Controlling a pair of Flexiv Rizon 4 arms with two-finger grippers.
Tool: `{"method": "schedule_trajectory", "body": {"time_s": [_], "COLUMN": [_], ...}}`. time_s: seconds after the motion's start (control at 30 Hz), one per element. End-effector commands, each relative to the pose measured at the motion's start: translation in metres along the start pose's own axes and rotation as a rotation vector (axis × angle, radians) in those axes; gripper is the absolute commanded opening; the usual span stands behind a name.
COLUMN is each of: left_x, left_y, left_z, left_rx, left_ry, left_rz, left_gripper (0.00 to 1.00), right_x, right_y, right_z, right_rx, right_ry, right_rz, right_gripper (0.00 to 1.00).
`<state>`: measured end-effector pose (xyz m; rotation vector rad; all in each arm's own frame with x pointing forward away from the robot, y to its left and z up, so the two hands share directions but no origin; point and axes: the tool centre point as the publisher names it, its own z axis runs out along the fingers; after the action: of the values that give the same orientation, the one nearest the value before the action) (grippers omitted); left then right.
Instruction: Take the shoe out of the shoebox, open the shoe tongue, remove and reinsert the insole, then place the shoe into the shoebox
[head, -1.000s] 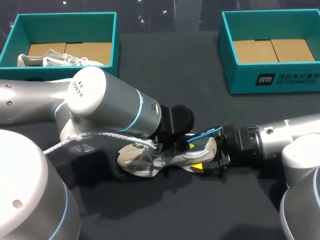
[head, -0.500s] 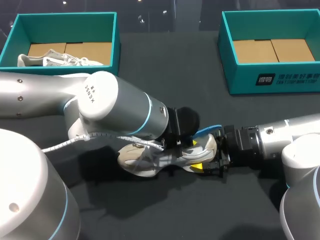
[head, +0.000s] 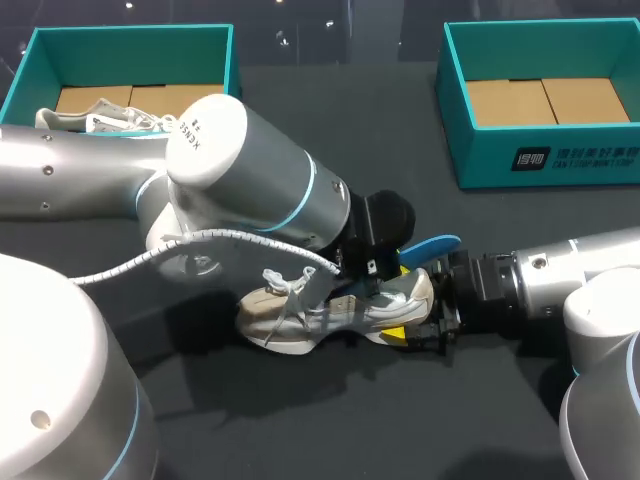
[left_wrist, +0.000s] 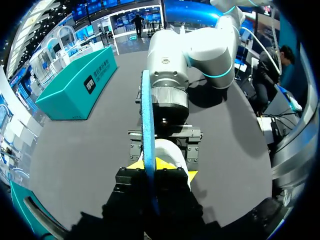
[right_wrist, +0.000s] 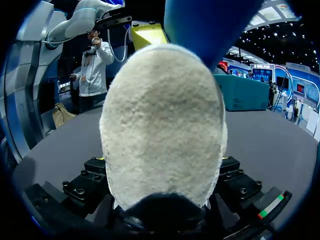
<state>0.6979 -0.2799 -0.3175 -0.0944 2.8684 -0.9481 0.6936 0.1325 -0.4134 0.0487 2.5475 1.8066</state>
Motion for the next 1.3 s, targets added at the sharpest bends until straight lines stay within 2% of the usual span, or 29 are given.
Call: {"method": "schedule_trajectory", "body": {"time_s": [0.03, 0.23, 0.8, 0.9, 1.0, 1.2, 1.27, 1.3], "left_x": [0.0, 0.008, 0.008, 0.01, 0.013, 0.024, 0.022, 0.018], "left_y": [-0.013, -0.045, -0.045, -0.055, -0.074, -0.102, -0.112, -0.118], "left_z": [-0.021, -0.054, -0.054, -0.075, -0.1, -0.159, -0.183, -0.201], "left_rx": [-0.023, -0.051, -0.051, 0.03, 0.125, 0.284, 0.318, 0.361], "left_ry": [0.076, 0.26, 0.26, 0.295, 0.31, 0.321, 0.384, 0.435], "left_rz": [-0.002, -0.016, -0.016, -0.077, -0.127, -0.188, -0.259, -0.309], "left_gripper": [0.0, 0.0, 0.0, 0.0, 0.0, 0.0, 0.0, 0.0], "right_x": [0.001, 0.001, 0.001, 0.001, 0.001, 0.001, 0.001, 0.001], "right_y": [0.001, 0.001, 0.001, 0.001, 0.001, 0.001, 0.001, 0.001], "right_z": [0.0, 0.0, 0.0, 0.0, 0.0, 0.0, 0.0, 0.0], "right_rx": [0.003, 0.003, 0.003, 0.003, 0.003, 0.003, 0.003, 0.003], "right_ry": [-0.002, -0.002, -0.002, -0.002, -0.002, -0.002, -0.002, -0.002], "right_rz": [0.0, 0.0, 0.0, 0.0, 0.0, 0.0, 0.0, 0.0], "right_gripper": [0.0, 0.0, 0.0, 0.0, 0.0, 0.0, 0.0, 0.0]}}
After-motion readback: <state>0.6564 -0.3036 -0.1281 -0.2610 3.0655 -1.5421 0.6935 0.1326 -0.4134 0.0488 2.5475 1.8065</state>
